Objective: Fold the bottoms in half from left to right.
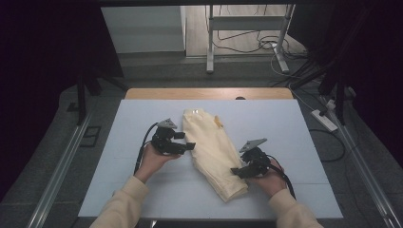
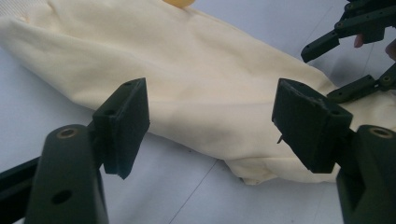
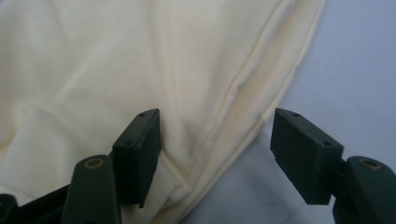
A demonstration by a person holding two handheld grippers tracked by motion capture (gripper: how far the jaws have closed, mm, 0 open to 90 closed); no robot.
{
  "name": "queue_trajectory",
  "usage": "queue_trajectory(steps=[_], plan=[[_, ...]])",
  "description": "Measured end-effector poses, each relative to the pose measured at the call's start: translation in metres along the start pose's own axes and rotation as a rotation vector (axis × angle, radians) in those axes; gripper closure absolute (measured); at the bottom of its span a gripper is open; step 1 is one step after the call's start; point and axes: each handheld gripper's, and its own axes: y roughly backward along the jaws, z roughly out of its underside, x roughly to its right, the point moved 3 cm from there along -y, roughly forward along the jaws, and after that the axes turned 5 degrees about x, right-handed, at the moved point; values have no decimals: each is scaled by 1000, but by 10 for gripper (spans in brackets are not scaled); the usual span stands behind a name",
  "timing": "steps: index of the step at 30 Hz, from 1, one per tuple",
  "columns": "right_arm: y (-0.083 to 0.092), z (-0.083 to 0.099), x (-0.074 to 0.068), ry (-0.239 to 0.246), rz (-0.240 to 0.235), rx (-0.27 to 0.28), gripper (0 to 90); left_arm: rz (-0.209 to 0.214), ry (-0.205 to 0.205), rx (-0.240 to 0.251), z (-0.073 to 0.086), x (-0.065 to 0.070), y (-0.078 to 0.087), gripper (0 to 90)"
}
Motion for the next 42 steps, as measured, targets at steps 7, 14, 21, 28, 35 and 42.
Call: queue_trajectory(steps=[7, 14, 21, 28, 35, 42], plan=[[-4, 5, 4, -60, -38, -10, 328, -1, -2, 2, 0, 0, 0, 272], [-1, 5, 0, -64, -110, -15, 596, 0, -5, -2, 0, 1, 0, 272], [1, 5, -6, -62, -135, -21, 752, -2, -5, -1, 0, 1, 0, 271], [3, 5, -11, -58, -153, -24, 820, -3, -2, 5, 0, -1, 1, 271], [3, 5, -28, -27, -205, -37, 828, -1, -1, 9, 0, -1, 2, 272], [1, 3, -47, 36, -235, -30, 829, -3, -2, 10, -1, -1, 2, 272]])
